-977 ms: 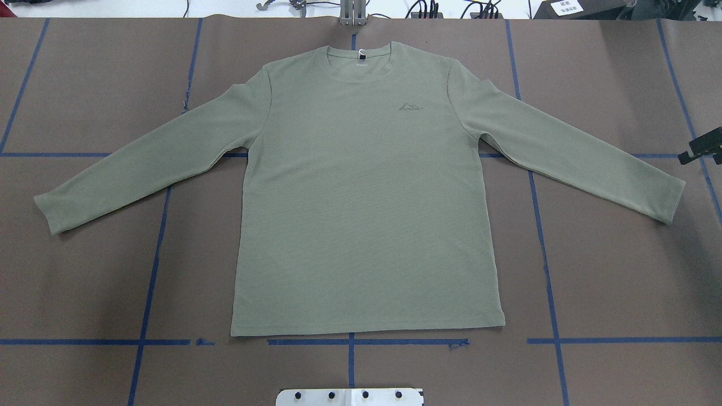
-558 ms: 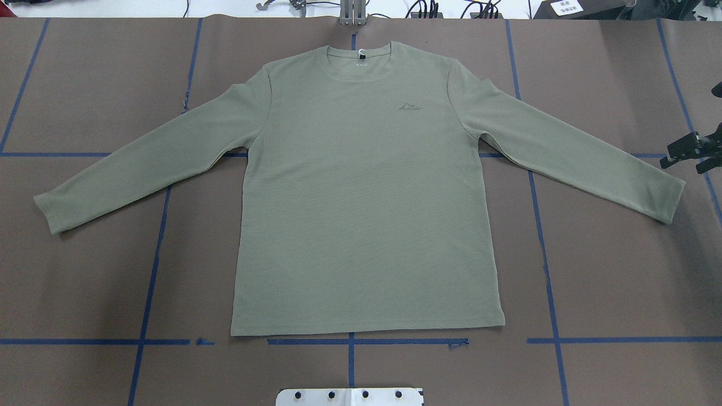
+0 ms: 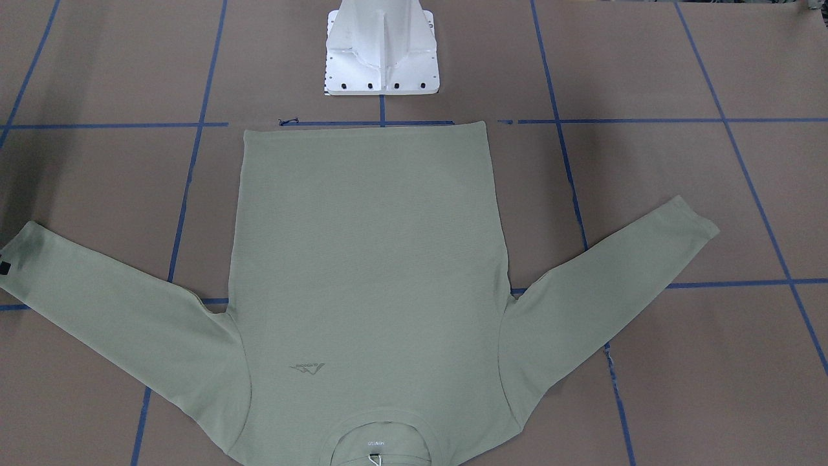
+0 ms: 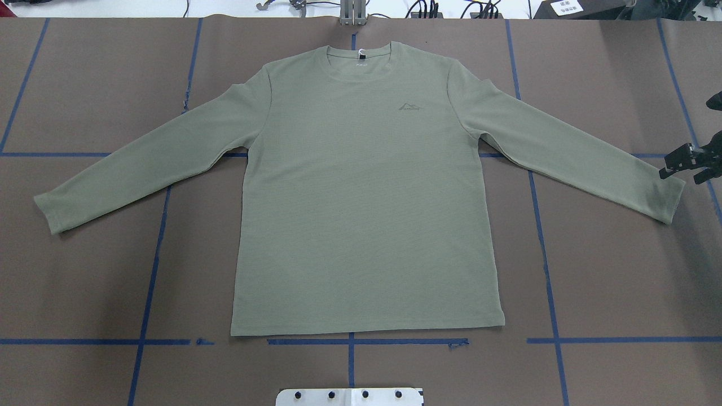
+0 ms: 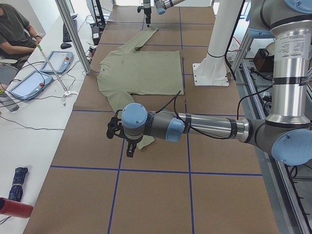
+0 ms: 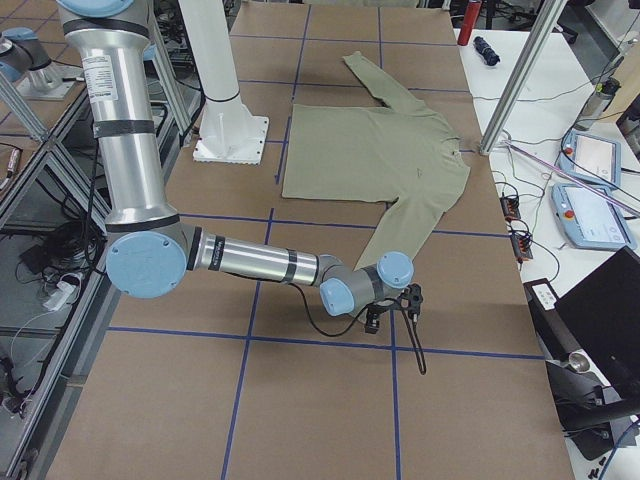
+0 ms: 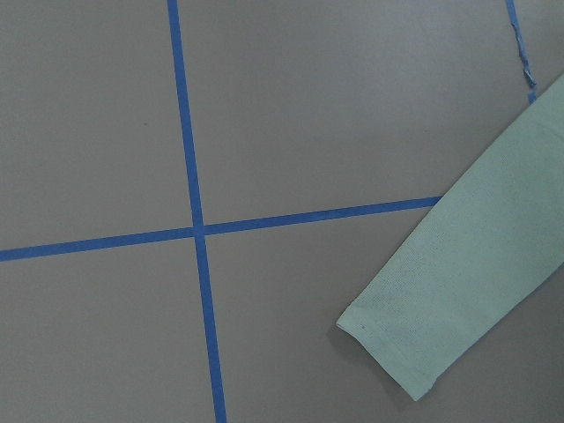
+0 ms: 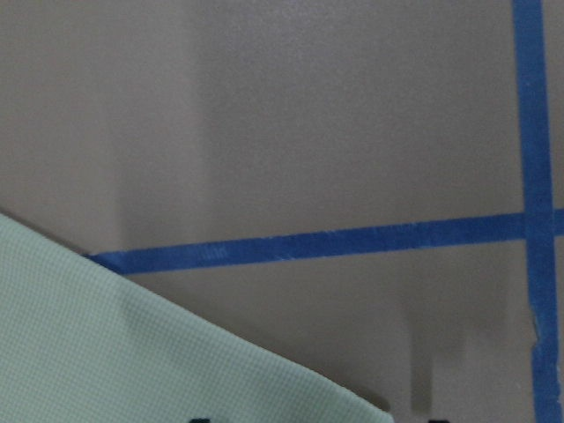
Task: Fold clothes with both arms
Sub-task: 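Move the right gripper toward the cuff of the sleeve nearest it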
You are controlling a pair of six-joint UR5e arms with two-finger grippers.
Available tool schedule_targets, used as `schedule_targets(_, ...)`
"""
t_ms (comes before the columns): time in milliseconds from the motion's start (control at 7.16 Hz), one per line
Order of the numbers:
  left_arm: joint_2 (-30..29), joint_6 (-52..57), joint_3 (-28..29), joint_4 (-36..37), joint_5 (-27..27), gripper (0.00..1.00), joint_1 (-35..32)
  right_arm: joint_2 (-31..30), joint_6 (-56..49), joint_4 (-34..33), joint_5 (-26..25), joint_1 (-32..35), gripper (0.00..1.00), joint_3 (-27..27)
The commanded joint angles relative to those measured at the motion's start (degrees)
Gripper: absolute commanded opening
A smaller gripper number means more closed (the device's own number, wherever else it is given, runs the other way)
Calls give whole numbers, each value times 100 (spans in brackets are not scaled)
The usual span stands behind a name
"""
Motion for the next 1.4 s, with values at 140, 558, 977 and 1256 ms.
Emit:
schedule_targets(140, 0, 0, -9, 0, -7, 100, 0, -1, 3, -1, -30, -19, 63, -177)
schedule_targets(558, 0, 0, -9, -9, -7, 100, 0, -10, 12, -1, -4, -19, 0, -99)
schedule_targets(977, 9, 0, -36, -9, -16, 100, -9, -45, 229, -70, 127, 8, 0, 679)
schedule_targets(1256, 9, -9, -237, 9, -16, 100, -9, -45, 1762, -80, 233, -236, 0, 1803)
